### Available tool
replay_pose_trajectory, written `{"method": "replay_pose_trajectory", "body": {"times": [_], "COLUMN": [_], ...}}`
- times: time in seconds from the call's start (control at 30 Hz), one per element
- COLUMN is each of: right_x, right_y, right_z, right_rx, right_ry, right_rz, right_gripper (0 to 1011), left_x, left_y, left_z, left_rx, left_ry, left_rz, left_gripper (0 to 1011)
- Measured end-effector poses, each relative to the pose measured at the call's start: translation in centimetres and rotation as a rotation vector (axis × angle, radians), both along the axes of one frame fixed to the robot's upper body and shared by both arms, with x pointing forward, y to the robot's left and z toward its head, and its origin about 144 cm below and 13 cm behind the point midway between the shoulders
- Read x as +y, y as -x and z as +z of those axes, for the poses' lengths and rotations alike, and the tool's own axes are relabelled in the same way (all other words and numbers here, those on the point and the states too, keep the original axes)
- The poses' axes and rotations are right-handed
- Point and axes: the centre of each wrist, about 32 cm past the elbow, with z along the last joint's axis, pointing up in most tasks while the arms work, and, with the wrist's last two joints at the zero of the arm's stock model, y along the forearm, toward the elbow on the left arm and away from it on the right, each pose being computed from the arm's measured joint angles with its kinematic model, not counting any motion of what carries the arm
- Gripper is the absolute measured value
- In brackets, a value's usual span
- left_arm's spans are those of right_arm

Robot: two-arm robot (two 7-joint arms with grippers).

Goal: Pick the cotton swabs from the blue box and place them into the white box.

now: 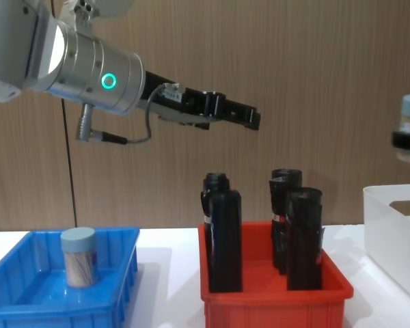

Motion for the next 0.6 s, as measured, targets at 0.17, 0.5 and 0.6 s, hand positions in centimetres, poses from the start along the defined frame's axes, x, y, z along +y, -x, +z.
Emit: {"method": "replay_pose_trajectory", "body": {"times": [0.17,0.5,0.6], "right_x": [-0.9,-2.4,-2.8], "right_y": [0.1,0.0,-0.1], "right_z": [0.0,-0.6,-0.9], "right_rx": [0.024,0.115,0.147], "right_ry": [0.009,0.034,0.04], "right_rz": [-0.037,-0.098,-0.114], "right_gripper": [645,645,645], "left_x": [0.0,0.0,0.0], "left_y": [0.0,0.0,0.0], "left_z": [0.0,0.0,0.0], "left_rx": [0.0,0.0,0.0], "left_ry": [0.0,0.0,0.0], "left_rz": [0.0,0.0,0.0], "left_gripper": [1004,1004,1004]}}
